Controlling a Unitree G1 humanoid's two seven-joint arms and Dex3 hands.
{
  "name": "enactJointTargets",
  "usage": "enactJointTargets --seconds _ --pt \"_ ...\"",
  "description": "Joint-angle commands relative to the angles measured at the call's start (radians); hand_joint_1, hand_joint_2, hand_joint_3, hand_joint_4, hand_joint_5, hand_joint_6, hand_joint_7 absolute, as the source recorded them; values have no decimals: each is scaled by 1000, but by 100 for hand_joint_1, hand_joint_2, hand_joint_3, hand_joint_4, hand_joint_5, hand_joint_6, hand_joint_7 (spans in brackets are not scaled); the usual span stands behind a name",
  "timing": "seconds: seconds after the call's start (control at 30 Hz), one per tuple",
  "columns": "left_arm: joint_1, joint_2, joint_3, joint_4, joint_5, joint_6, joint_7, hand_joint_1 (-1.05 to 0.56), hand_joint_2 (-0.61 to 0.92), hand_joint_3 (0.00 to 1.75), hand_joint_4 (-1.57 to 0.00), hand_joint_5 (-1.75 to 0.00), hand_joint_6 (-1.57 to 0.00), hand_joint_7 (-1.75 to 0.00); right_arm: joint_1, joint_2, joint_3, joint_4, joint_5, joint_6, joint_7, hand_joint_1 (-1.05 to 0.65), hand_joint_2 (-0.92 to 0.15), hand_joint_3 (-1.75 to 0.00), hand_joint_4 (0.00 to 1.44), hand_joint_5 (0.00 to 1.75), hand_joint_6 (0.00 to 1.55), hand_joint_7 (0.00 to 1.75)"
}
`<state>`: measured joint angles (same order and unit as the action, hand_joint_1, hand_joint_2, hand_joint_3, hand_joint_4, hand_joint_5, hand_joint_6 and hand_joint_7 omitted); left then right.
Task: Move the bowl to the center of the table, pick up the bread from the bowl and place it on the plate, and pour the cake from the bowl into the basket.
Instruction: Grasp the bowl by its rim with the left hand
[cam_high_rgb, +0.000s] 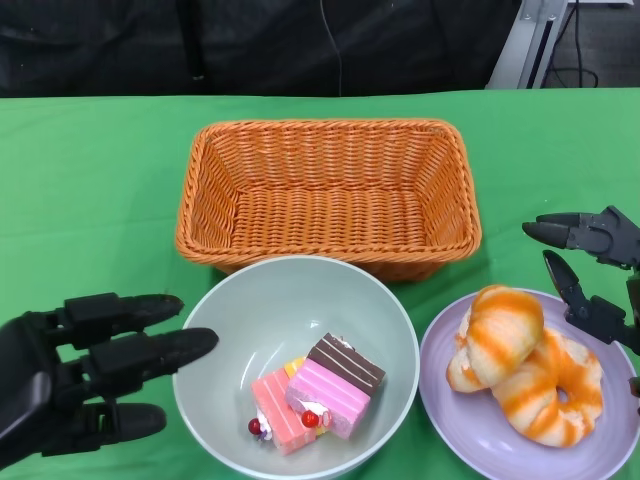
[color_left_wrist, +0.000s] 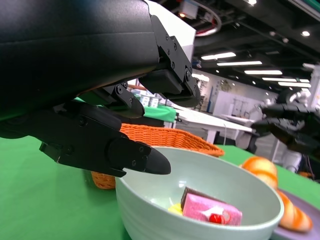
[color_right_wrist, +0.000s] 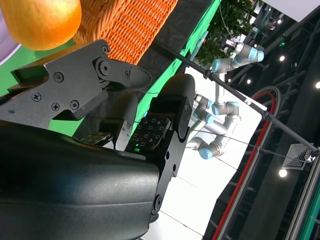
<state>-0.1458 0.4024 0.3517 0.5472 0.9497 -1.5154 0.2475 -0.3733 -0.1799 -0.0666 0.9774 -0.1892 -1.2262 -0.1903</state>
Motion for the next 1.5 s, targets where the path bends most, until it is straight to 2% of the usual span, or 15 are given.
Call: enactJointTargets --seconds 0.03,0.2,0.4,0.5,0.63,0.9,1.03,1.27,1.4,1.5 --pt "-11 39 -21 -23 95 2 117 -29 92 14 -68 -2 -61 -1 6 -5 -17 -7 8 5 -10 -8 -73 -61 77 80 104 18" --pt "-21 88 -126 -55 217 42 295 -30 92 6 -69 -1 -58 -1 15 -1 -18 -23 19 17 -3 -9 -79 -49 76 79 103 18" --pt "-29 170 -293 -98 313 156 513 -34 92 6 -68 0 -59 -1 12 2 -23 -24 24 13 3 -9 -81 -45 77 79 103 19" --pt "-38 211 -374 -105 331 209 598 -35 92 8 -67 0 -59 -1 11 0 -25 -23 14 12 0 -9 -82 -44 76 80 103 19" --pt "-49 276 -474 -132 336 261 656 -36 92 10 -68 0 -61 -2 15 3 -24 -36 15 14 1 -9 -83 -43 76 80 103 20" --pt "-59 370 -581 -178 277 295 633 -38 92 14 -70 -1 -64 -2 31 12 -24 -74 11 32 -1 -11 -81 -45 76 81 102 21" --pt "-61 399 -606 -193 233 298 590 -38 92 17 -71 -2 -66 -2 38 17 -27 -95 11 42 -4 -11 -85 -38 77 80 102 21" --pt "-61 417 -625 -205 202 324 544 -41 92 13 -72 -1 -66 -1 44 18 -30 -106 20 51 2 -11 -84 -41 77 79 101 21" --pt "-37 401 -635 -256 238 403 556 -40 92 11 -74 -2 -68 -2 44 16 -32 -102 45 41 21 -12 -84 -43 77 79 101 21" --pt "-25 397 -649 -290 231 432 553 -37 92 17 -76 -2 -70 -2 47 12 -36 -111 43 45 23 -11 -83 -44 76 79 101 21"
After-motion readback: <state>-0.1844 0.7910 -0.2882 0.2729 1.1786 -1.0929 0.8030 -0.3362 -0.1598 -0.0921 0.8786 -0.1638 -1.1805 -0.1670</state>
